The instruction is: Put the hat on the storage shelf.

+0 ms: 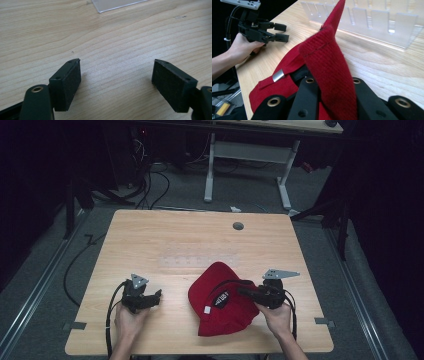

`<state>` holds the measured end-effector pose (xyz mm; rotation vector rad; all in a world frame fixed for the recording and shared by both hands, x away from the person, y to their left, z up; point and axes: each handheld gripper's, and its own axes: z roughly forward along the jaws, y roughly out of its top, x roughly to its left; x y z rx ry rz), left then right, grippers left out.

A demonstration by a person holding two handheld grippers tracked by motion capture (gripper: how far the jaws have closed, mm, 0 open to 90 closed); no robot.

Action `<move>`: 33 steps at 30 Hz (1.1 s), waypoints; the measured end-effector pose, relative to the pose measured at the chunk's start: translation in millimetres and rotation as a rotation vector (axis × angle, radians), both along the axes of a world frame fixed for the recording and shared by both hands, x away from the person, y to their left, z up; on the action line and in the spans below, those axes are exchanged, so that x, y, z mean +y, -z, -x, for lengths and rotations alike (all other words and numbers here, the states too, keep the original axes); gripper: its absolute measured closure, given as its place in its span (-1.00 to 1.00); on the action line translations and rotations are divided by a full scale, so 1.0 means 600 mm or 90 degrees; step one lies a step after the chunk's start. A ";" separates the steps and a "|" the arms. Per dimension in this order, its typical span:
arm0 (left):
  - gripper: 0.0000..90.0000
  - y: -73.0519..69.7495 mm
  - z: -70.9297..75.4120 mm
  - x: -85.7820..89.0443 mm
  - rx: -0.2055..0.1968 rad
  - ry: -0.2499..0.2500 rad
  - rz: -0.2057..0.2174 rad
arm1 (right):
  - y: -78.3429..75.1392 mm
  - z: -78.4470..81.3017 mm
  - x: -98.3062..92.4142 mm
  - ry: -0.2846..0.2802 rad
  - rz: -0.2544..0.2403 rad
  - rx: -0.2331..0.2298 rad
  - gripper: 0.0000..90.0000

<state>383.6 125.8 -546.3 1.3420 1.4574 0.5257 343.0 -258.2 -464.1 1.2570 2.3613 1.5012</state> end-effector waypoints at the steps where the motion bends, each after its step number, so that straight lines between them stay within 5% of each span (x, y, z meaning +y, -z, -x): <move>1: -0.47 0.000 0.001 -0.001 0.000 0.005 0.001 | -0.001 0.001 -0.001 0.003 -0.003 0.000 0.90; 8: -0.38 -0.006 0.019 -0.015 0.005 0.054 0.002 | -0.011 0.006 -0.015 0.022 -0.023 0.000 0.90; 20: -0.41 -0.053 0.075 -0.080 -0.053 0.173 0.020 | -0.016 0.010 -0.040 0.059 -0.028 0.001 0.89; 33: -0.48 -0.058 0.109 -0.149 -0.063 0.274 0.007 | -0.022 0.011 -0.045 0.076 -0.040 0.011 0.89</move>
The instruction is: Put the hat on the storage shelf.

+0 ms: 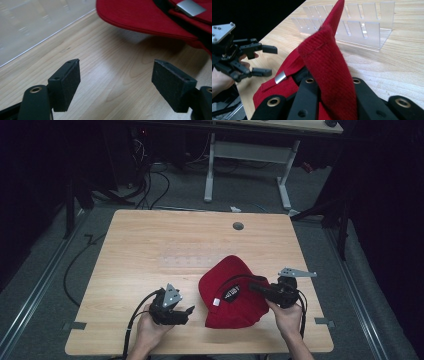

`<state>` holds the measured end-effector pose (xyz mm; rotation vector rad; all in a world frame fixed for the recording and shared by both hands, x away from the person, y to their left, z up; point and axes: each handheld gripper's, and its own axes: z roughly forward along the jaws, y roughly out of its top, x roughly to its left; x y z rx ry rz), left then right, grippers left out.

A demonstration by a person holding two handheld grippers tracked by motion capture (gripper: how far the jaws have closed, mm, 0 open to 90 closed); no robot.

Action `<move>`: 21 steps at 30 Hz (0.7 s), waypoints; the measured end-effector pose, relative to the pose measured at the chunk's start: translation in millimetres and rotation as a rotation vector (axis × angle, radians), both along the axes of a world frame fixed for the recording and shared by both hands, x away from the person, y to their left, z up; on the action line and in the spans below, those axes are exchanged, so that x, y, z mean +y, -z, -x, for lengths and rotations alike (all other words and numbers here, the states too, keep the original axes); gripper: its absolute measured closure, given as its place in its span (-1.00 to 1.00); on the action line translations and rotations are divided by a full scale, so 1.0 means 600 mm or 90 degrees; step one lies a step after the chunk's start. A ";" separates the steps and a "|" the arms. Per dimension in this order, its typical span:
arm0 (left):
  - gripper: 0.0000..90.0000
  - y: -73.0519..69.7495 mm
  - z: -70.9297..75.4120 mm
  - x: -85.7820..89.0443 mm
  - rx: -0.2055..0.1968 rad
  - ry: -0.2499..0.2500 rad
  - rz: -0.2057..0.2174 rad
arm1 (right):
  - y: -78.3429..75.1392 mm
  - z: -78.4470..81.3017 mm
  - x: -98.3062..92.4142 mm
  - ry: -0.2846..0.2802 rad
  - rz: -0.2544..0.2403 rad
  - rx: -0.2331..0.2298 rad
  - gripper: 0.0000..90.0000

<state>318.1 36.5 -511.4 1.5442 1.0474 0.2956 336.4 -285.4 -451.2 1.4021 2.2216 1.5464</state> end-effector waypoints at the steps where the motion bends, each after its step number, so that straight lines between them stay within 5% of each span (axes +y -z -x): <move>1: -0.49 0.000 0.002 -0.004 0.000 0.009 -0.004 | 0.000 0.001 0.000 0.004 -0.002 0.000 0.89; 16: -0.58 -0.014 0.017 -0.028 -0.027 0.043 -0.009 | -0.019 -0.004 0.027 -0.018 0.004 0.009 0.89; 21: -0.62 -0.011 0.019 -0.031 -0.028 0.053 -0.032 | -0.021 -0.004 0.034 -0.023 0.017 0.017 0.89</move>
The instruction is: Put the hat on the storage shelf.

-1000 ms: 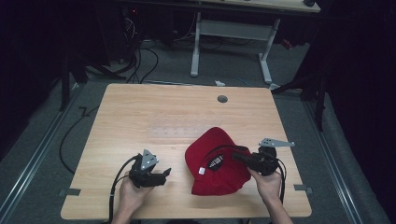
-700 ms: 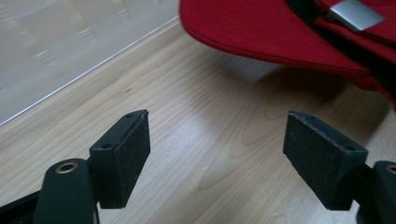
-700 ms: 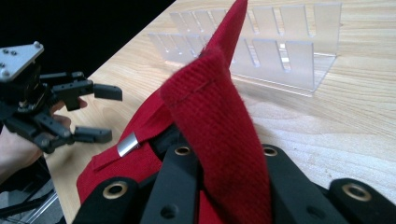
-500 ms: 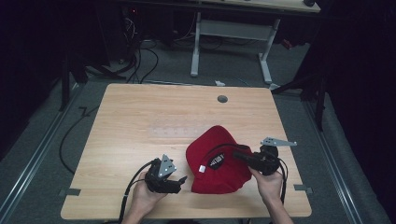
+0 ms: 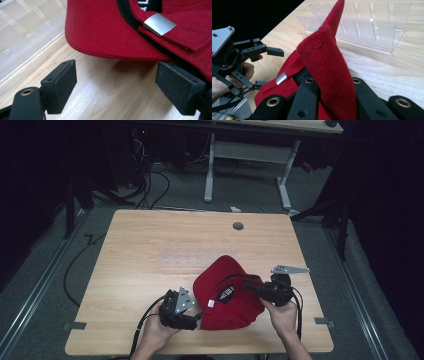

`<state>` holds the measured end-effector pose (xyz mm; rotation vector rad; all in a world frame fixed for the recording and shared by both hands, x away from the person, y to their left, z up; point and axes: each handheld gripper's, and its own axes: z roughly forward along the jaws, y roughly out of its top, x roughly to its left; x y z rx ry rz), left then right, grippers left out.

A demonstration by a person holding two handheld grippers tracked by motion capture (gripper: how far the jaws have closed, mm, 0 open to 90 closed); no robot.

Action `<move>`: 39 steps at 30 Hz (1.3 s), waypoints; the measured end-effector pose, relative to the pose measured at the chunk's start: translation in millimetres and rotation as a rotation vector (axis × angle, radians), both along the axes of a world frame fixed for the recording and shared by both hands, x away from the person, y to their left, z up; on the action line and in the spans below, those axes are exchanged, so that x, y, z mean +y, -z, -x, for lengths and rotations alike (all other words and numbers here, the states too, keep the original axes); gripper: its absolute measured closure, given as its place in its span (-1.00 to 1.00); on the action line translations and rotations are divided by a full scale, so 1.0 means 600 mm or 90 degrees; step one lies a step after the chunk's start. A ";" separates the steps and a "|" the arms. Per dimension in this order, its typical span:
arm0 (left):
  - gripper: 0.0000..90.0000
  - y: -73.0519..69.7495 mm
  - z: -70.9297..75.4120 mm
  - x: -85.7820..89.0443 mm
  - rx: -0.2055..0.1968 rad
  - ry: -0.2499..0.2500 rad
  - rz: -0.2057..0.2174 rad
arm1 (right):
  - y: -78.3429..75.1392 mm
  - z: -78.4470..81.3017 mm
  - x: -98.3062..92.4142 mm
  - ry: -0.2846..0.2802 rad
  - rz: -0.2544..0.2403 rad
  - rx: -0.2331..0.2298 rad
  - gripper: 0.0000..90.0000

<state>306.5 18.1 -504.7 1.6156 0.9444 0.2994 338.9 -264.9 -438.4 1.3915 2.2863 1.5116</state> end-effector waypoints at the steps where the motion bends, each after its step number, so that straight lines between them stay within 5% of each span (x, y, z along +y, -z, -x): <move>1: -0.62 0.000 0.001 0.000 0.000 0.004 0.000 | -0.001 -0.001 0.000 -0.001 0.000 0.003 0.89; 11: -0.59 0.005 0.001 -0.004 -0.015 0.006 -0.006 | -0.016 -0.001 -0.001 -0.009 -0.037 0.014 0.89; 31: -0.52 0.006 0.010 -0.001 -0.042 0.019 -0.029 | -0.005 -0.003 0.021 -0.035 0.002 0.052 0.88; 39: -0.35 -0.010 0.004 0.014 -0.037 0.001 0.023 | 0.004 -0.010 0.019 -0.056 -0.044 0.098 0.88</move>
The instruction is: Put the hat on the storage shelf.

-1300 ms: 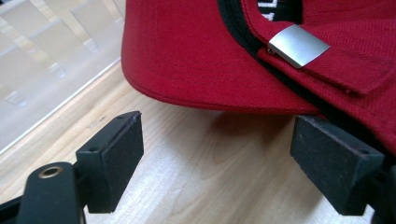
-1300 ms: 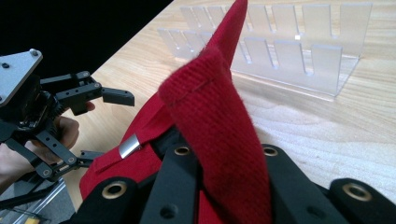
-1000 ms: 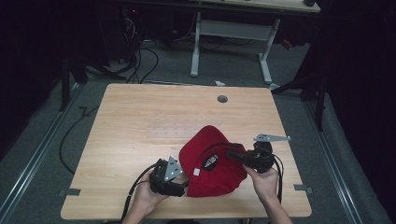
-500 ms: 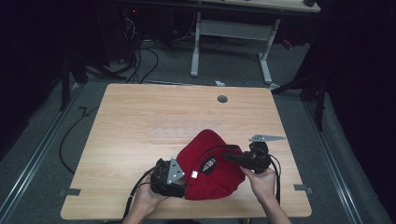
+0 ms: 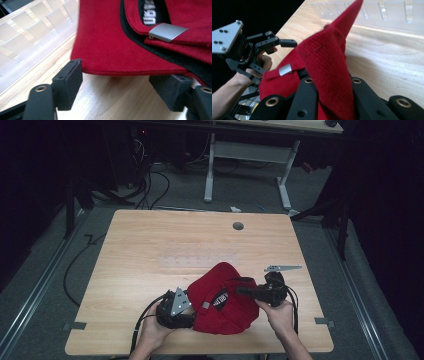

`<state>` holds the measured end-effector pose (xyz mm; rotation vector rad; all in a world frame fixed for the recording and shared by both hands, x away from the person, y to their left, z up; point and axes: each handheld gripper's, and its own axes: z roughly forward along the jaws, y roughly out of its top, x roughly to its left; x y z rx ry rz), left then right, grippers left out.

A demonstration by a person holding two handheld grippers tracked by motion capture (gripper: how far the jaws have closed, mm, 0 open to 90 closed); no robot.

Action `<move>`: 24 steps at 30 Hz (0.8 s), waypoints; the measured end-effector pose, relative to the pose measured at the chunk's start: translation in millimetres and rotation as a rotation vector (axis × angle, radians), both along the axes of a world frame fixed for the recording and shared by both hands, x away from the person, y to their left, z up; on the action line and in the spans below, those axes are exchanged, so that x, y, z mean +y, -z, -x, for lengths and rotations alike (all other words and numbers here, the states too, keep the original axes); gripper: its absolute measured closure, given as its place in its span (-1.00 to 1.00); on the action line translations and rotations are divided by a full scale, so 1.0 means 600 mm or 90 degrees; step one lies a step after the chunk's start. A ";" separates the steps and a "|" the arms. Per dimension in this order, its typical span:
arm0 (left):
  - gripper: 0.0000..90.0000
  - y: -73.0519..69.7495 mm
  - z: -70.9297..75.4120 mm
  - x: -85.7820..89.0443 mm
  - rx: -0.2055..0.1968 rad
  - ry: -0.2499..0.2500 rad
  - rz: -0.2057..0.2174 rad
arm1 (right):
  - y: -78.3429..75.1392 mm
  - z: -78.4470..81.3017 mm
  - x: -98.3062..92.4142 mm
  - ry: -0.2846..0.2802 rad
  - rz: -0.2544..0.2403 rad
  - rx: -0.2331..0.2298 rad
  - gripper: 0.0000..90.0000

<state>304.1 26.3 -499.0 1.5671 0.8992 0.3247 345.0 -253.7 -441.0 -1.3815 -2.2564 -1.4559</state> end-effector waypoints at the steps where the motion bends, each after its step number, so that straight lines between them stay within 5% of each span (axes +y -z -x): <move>1: -0.35 0.000 0.000 0.001 -0.001 0.002 -0.002 | 0.000 0.000 0.000 0.000 0.000 0.000 0.88; 8: -0.32 0.004 0.004 -0.007 -0.015 0.012 -0.026 | -0.005 -0.006 0.002 -0.007 -0.028 0.024 0.87; 13: -0.31 0.015 0.017 -0.024 -0.036 0.036 -0.073 | -0.014 -0.010 0.004 -0.013 -0.062 0.032 0.87; 16: -0.31 0.018 0.016 -0.027 -0.042 0.036 -0.084 | -0.021 -0.009 0.009 -0.018 -0.050 0.019 0.87; 22: -0.10 -0.012 0.021 -0.011 -0.044 0.044 0.008 | -0.009 -0.018 0.004 -0.007 -0.015 0.033 0.89; 24: -0.08 -0.013 0.018 -0.007 -0.030 0.047 0.010 | -0.002 -0.016 0.011 -0.018 -0.002 0.035 0.89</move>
